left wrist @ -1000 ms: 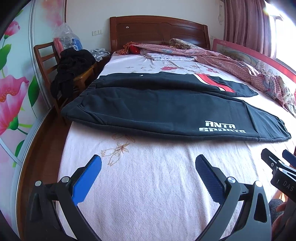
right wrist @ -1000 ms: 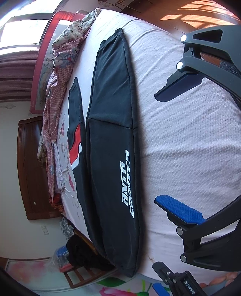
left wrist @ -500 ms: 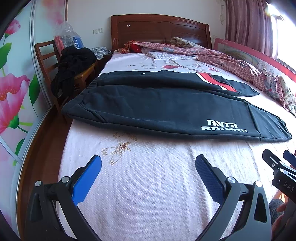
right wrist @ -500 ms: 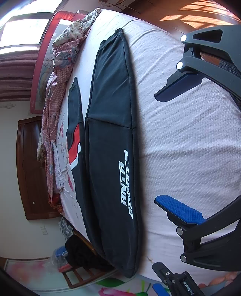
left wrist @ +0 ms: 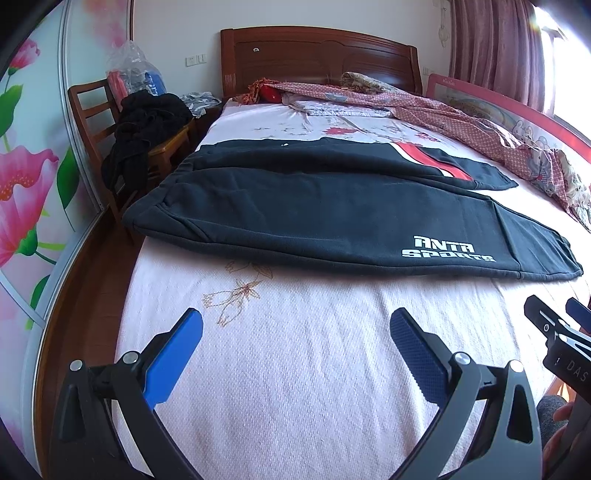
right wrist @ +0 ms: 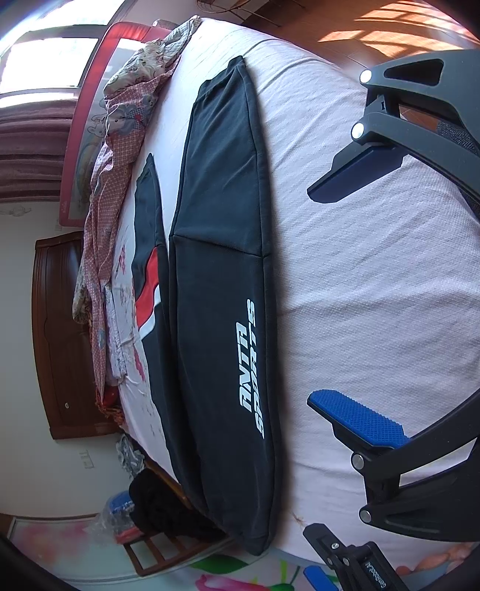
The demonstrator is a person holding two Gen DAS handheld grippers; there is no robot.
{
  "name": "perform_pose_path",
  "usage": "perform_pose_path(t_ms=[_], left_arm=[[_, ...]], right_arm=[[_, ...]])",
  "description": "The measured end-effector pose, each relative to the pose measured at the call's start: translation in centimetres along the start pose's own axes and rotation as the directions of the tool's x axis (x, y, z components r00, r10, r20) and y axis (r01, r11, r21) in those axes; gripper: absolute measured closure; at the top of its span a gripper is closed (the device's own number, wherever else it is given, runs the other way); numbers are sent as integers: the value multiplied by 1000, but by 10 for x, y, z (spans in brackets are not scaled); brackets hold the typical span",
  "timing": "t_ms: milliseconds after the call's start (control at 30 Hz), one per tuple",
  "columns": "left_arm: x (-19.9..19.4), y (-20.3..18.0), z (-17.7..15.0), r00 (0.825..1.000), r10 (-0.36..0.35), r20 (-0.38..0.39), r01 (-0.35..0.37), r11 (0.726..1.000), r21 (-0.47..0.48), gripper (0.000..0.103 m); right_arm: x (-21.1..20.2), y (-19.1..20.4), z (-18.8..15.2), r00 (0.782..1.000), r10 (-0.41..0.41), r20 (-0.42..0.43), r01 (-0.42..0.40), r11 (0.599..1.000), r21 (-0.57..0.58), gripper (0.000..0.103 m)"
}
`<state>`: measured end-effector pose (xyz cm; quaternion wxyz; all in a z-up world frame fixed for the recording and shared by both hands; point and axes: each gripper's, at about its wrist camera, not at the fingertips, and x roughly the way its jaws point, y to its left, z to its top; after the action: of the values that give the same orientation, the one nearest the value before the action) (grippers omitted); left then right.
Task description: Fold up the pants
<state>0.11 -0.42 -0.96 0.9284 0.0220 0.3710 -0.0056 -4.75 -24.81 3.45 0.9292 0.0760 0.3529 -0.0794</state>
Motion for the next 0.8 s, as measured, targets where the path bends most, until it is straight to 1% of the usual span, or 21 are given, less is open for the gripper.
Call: perform_pose_path(t_ms=[267,433,500,567,600,633,700,733,767,800], left_arm=[[1,1,1,1000,-1,-10,0,1000,-6,2],[3,2,2,1000,-5,-22,4,1000,-16,2],[0,4,6,1000,21,-17,-21,1000,-18,2],[-8,4,12,996,81,32,-81,997,0,2],[-12,3,14,994,93,60,-94,995,16,2],[-17,3,17,993,78,84,-81,996,33,2],[-25,8,21,995,12,103,-16,999,34,2],[-28,12,24,994,-8,112,5,1000,31,2],[-31,16,25,993,-23,117,20,999,31,2],[-32,20,28,992,-65,106,62,997,36,2]], right_arm=[[1,0,1,1000,6,3,-6,1000,7,3],[1,-1,1,1000,-5,0,5,1000,1,3],[2,-1,0,1000,-13,-8,13,1000,-5,3],[4,-1,0,1000,-21,-19,21,1000,-11,3],[5,-1,0,1000,-21,-22,20,1000,-12,3],[6,-1,0,999,-20,-26,20,1000,-13,3],[7,-1,-1,999,-15,-32,15,1000,-14,3],[7,-1,-1,999,-13,-34,12,1000,-14,3],[7,0,-2,999,-12,-35,11,1000,-17,3],[7,0,-2,999,-10,-38,10,1000,-19,3]])
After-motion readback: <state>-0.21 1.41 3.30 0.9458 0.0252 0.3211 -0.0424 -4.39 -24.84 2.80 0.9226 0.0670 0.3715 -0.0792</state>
